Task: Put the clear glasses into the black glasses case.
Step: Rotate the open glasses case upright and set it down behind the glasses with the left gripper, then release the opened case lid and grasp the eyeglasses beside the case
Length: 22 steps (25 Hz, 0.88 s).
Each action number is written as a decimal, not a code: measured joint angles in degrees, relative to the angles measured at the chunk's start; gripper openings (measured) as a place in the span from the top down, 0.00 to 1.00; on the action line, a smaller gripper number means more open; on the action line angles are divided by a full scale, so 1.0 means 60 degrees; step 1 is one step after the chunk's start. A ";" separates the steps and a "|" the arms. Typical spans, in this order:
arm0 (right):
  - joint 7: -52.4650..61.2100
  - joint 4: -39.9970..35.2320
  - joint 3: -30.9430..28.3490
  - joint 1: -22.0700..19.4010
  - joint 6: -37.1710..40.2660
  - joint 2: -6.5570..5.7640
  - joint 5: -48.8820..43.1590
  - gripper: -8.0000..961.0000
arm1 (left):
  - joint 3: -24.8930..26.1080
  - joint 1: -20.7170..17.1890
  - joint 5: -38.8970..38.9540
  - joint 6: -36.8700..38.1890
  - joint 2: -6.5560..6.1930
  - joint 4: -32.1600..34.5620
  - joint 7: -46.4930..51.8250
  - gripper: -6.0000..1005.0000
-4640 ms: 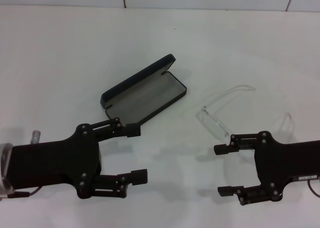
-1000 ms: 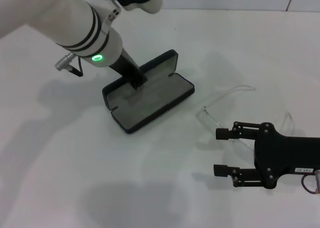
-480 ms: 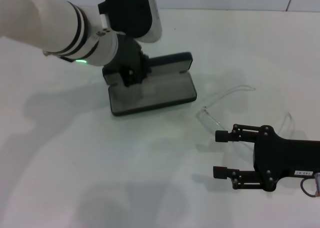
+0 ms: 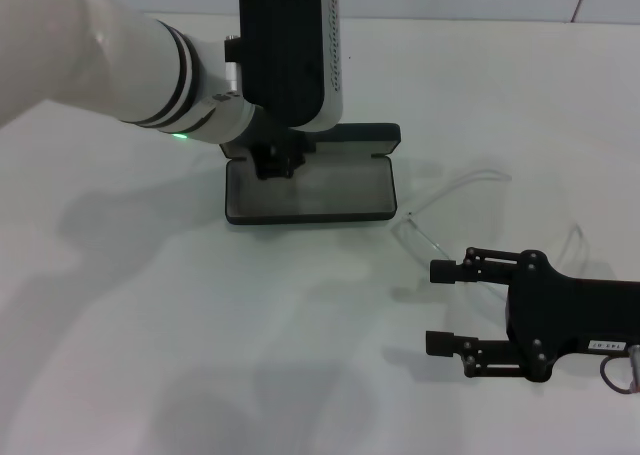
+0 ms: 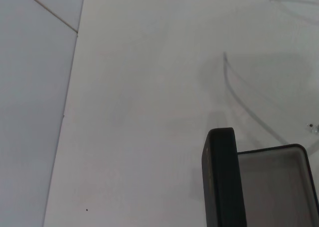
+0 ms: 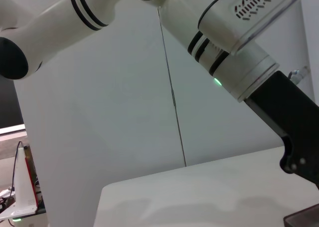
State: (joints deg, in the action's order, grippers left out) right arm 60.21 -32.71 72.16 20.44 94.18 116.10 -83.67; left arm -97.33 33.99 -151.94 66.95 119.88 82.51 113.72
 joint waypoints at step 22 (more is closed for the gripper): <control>0.0000 0.0007 -0.0016 0.0057 0.0083 -0.0015 0.0234 0.27 | -0.0315 -0.0043 0.0097 -0.0687 0.0007 -0.0277 -0.0140 0.73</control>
State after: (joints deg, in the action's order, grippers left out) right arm 60.21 -32.67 72.07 20.78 94.67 116.01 -82.26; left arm -99.22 33.74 -151.36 62.83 119.92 80.85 112.88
